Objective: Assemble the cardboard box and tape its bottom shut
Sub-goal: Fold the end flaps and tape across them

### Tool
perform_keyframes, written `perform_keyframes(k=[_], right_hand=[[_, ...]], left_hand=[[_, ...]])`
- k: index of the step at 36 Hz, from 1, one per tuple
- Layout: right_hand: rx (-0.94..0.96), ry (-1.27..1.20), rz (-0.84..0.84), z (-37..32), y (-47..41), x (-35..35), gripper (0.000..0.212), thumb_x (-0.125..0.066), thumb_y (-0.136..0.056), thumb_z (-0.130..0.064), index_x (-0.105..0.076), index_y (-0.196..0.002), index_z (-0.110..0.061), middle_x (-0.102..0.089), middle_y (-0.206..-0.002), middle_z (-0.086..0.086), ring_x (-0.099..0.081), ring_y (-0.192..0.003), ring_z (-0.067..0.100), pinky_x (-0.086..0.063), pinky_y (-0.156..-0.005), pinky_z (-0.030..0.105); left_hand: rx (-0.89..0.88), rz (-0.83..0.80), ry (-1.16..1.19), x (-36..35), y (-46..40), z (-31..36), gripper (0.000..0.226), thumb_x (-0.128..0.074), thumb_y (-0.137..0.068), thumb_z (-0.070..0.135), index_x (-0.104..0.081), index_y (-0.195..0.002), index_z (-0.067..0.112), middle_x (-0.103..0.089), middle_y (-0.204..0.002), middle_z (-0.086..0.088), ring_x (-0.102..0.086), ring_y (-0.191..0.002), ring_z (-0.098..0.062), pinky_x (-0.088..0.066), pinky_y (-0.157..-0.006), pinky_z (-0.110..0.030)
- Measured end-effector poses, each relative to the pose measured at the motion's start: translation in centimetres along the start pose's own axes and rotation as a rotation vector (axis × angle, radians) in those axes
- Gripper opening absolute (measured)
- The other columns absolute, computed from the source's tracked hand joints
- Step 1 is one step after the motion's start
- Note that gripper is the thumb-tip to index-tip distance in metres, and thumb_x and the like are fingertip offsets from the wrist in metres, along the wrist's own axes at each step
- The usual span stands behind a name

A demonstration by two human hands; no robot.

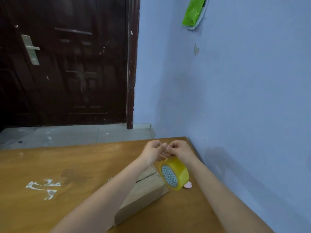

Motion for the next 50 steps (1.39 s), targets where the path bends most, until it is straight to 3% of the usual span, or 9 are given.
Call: perform_keyframes(k=[9, 12, 16, 21, 24, 30, 35, 39, 50], right_hand=[[0.020, 0.080, 0.032, -1.1, 0.9, 0.2, 0.003, -0.066, -0.083, -0.007, -0.066, -0.082, -0.010, -0.071, -0.090, 0.012, -0.066, -0.088, 0.026, -0.052, -0.088, 0.046], [0.026, 0.144, 0.007, -1.6, 1.0, 0.4, 0.030, -0.066, -0.083, -0.011, -0.064, -0.113, -0.011, -0.065, -0.114, 0.008, -0.063, -0.100, 0.020, -0.050, -0.093, 0.040], [-0.027, -0.026, -0.060, -2.3, 1.8, 1.5, 0.077, -0.064, -0.088, -0.024, -0.018, -0.150, -0.024, -0.045, -0.122, -0.007, -0.057, -0.086, 0.001, -0.049, -0.064, 0.014], [-0.099, -0.162, -0.003, -2.4, 4.1, 3.1, 0.020, -0.055, -0.092, -0.039, -0.059, -0.108, -0.028, -0.063, -0.108, -0.008, -0.060, -0.079, -0.004, -0.048, -0.064, 0.015], [-0.036, -0.250, -0.020, -2.6, 6.0, 3.5, 0.022, -0.059, -0.084, -0.047, -0.070, -0.085, -0.028, -0.068, -0.081, -0.013, -0.062, -0.074, 0.000, -0.047, -0.065, 0.013], [0.051, -0.330, 0.045, -2.8, 7.4, 5.1, 0.033, -0.065, -0.077, -0.037, -0.068, -0.100, -0.014, -0.071, -0.091, 0.000, -0.066, -0.084, 0.013, -0.050, -0.075, 0.025], [0.032, -0.310, 0.114, -3.2, 7.3, 6.2, 0.027, -0.069, -0.072, -0.037, -0.069, -0.088, -0.015, -0.070, -0.074, -0.001, -0.066, -0.067, 0.012, -0.051, -0.059, 0.023], [0.012, -0.265, 0.114, -3.2, 6.8, 6.3, 0.025, -0.070, -0.071, -0.043, -0.071, -0.083, -0.020, -0.072, -0.074, -0.002, -0.068, -0.067, 0.011, -0.050, -0.056, 0.020], [-0.071, -0.207, -0.075, -2.5, 4.1, 3.6, 0.044, -0.067, -0.072, -0.047, -0.068, -0.092, -0.008, -0.071, -0.078, 0.003, -0.067, -0.069, 0.015, -0.052, -0.059, 0.024]], left_hand=[[-0.056, 0.141, -0.210, 0.1, -0.8, 0.5, 0.028, -0.049, -0.097, 0.026, -0.045, -0.071, 0.017, -0.061, -0.072, -0.010, -0.058, -0.056, -0.026, -0.043, -0.045, -0.029], [-0.117, 0.236, -0.270, 0.3, -1.0, 1.3, 0.034, -0.049, -0.097, 0.026, -0.039, -0.064, 0.021, -0.051, -0.064, 0.000, -0.047, -0.057, -0.018, -0.040, -0.056, -0.035], [-0.126, 0.277, -0.306, 0.6, -1.4, 2.4, 0.034, -0.046, -0.098, 0.026, -0.039, -0.066, 0.018, -0.052, -0.067, -0.003, -0.048, -0.065, -0.021, -0.035, -0.053, -0.030], [-0.021, 0.351, -0.221, 1.4, -1.9, 3.7, 0.033, -0.046, -0.097, 0.026, -0.046, -0.067, 0.012, -0.053, -0.068, -0.007, -0.055, -0.064, -0.026, -0.051, -0.059, -0.035], [0.113, 0.337, -0.042, 1.6, -2.1, 3.8, 0.027, -0.048, -0.096, 0.021, -0.049, -0.073, 0.007, -0.056, -0.079, -0.017, -0.061, -0.078, -0.034, -0.056, -0.071, -0.052], [0.415, 0.068, 0.313, -0.6, -1.4, 3.2, 0.037, -0.044, -0.100, 0.021, -0.046, -0.064, 0.012, -0.055, -0.038, -0.001, -0.053, -0.029, -0.012, -0.045, -0.031, -0.024], [0.233, 0.098, 0.185, 0.1, -2.1, 4.4, 0.021, -0.064, -0.089, 0.019, -0.062, -0.074, 0.005, -0.062, -0.069, -0.011, -0.058, -0.040, -0.014, -0.043, -0.034, -0.019], [0.050, 0.191, -0.048, 0.9, -2.3, 4.4, 0.021, -0.072, -0.083, 0.024, -0.070, -0.071, 0.007, -0.059, -0.058, -0.006, -0.052, -0.048, -0.015, -0.043, -0.046, -0.026], [0.195, 0.281, 0.169, 3.7, -2.2, 1.2, 0.012, -0.073, -0.080, 0.010, -0.066, -0.071, 0.013, -0.058, -0.060, -0.003, -0.051, -0.052, -0.013, -0.049, -0.048, -0.027]])
Point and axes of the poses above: each hand's wrist, its own y-axis away from the middle knuckle, its own x-axis out of the back of the hand, z = x × y, the point moved 5 cm from there along -y, towards the middle knuckle
